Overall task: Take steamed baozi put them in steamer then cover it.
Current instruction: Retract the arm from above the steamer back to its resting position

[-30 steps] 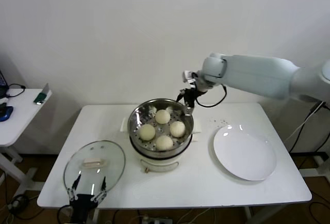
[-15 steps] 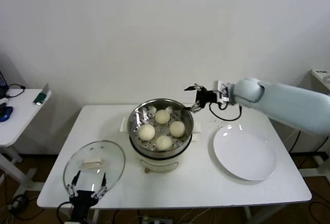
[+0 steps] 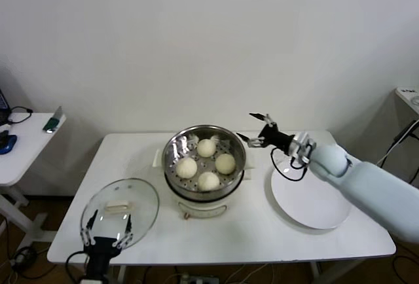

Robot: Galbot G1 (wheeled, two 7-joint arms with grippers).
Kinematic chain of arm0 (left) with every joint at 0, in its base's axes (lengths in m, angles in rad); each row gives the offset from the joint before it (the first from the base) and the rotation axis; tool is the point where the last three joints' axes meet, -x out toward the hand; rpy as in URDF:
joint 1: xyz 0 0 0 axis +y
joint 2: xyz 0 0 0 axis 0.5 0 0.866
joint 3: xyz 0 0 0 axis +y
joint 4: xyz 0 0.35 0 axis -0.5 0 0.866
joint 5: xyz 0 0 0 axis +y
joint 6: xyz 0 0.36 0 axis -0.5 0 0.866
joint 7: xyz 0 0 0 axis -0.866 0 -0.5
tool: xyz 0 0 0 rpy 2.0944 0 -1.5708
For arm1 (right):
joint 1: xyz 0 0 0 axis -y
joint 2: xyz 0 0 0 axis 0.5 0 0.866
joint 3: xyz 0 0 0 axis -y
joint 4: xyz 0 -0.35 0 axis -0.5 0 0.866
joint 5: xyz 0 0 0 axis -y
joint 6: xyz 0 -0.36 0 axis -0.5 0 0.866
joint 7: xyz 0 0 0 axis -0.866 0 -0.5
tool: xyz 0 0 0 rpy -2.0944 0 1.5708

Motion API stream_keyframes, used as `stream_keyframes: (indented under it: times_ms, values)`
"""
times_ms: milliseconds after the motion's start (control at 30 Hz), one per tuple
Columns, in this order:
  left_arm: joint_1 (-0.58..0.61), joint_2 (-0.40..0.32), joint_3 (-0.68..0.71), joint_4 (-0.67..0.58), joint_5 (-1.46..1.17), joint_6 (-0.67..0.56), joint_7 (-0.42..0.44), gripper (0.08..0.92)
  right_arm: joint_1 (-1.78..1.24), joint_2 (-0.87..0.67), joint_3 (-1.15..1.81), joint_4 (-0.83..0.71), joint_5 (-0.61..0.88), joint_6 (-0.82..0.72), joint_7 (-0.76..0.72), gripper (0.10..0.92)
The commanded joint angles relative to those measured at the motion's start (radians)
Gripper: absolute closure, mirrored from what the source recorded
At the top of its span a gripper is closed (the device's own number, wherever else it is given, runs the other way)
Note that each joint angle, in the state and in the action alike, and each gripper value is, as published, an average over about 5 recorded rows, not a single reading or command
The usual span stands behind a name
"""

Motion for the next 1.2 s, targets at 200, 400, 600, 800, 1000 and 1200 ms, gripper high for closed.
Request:
stream_keyframes:
  times_ms: [200,400,600,800,1000,1200]
  values:
    - [-0.040,0.038,-0.048,-0.001,0.849,0.006,0.001,0.177,-0.717,0.180,0.754,0.106,-0.127,0.000,0.053,0.203]
    - [-0.053,0.053,-0.006,0.085,1.149,0.019,-0.051,0.177,-0.809,0.252,0.862,0.130,-0.152,-0.049,0.054,0.203]
    - [-0.158,0.055,0.017,0.248,1.272,0.025,-0.129,0.177,-0.867,0.296,0.901,0.143,-0.184,-0.080,0.054,0.203]
    - [-0.266,0.061,0.011,0.371,1.286,0.029,-0.139,0.177,-0.898,0.317,0.918,0.141,-0.212,-0.081,0.054,0.203]
    - [-0.344,0.075,-0.007,0.471,1.267,0.034,-0.135,0.177,-0.907,0.314,0.922,0.140,-0.231,-0.079,0.054,0.203]
    - [-0.389,0.085,-0.017,0.519,1.228,0.032,-0.157,0.177,-0.908,0.314,0.928,0.137,-0.242,-0.077,0.054,0.203]
